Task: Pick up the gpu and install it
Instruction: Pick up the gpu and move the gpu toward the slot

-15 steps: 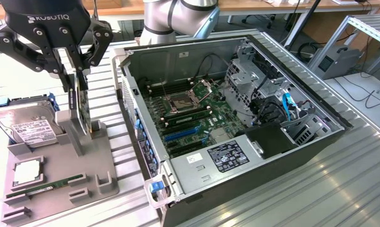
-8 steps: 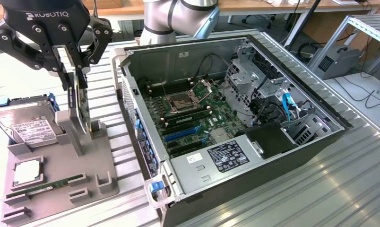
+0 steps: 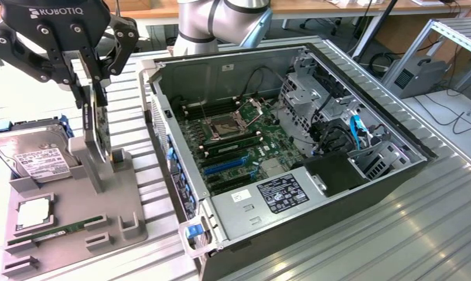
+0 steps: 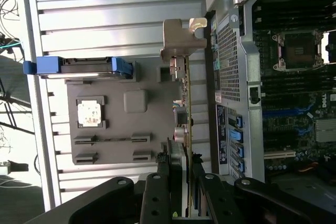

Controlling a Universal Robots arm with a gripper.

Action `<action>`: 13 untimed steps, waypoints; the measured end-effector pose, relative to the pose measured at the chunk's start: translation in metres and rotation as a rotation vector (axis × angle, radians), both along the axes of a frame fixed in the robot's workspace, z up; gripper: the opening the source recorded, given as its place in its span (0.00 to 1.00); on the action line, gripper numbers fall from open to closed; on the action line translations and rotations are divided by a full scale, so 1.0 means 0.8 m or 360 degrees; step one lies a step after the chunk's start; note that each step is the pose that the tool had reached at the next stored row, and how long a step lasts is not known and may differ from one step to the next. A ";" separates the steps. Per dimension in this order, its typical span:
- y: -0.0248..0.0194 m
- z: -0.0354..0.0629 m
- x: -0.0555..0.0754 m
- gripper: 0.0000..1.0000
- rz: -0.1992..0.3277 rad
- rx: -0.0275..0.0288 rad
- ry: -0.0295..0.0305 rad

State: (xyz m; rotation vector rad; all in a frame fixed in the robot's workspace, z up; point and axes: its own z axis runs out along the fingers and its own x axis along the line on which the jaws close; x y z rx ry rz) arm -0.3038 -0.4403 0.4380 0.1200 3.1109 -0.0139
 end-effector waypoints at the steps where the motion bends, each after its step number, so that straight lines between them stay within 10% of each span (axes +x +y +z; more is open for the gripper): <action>1: 0.0000 0.000 0.000 0.27 0.0000 0.00000 -0.00001; 13: 0.0000 0.000 0.007 0.27 0.0000 -0.00054 0.00000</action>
